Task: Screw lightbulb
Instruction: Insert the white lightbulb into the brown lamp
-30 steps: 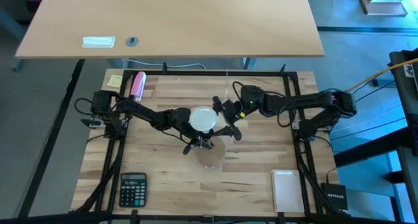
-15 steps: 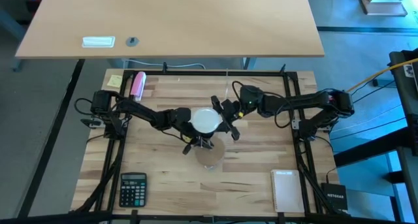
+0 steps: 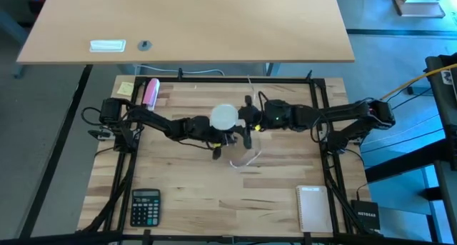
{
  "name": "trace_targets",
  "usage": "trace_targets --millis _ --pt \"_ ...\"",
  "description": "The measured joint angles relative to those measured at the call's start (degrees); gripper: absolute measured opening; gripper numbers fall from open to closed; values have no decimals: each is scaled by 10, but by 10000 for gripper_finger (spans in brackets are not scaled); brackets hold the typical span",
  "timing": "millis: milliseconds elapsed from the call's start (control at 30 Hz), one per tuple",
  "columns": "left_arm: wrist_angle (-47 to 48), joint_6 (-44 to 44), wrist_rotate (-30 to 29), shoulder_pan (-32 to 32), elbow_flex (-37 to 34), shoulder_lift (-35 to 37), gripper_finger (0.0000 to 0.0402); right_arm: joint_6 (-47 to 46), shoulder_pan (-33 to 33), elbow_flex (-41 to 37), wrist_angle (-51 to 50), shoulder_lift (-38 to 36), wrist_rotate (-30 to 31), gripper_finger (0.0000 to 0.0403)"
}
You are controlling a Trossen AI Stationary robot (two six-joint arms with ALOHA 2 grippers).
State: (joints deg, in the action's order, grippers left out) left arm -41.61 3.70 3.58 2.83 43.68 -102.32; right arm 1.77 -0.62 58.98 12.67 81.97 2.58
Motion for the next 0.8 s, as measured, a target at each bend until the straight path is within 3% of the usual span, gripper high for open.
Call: trace_targets --millis 233,333,533,800 --pt "22 19 -138 -4 1 0 27 -5 44 1 -20 7 252 153" --pt "22 21 -162 -7 1 0 27 -9 56 1 -21 10 308 153" --pt "31 12 -160 -9 0 0 27 1 56 1 -20 15 273 153" --pt "57 -22 -153 -11 0 0 43 37 54 0 -28 16 156 153"
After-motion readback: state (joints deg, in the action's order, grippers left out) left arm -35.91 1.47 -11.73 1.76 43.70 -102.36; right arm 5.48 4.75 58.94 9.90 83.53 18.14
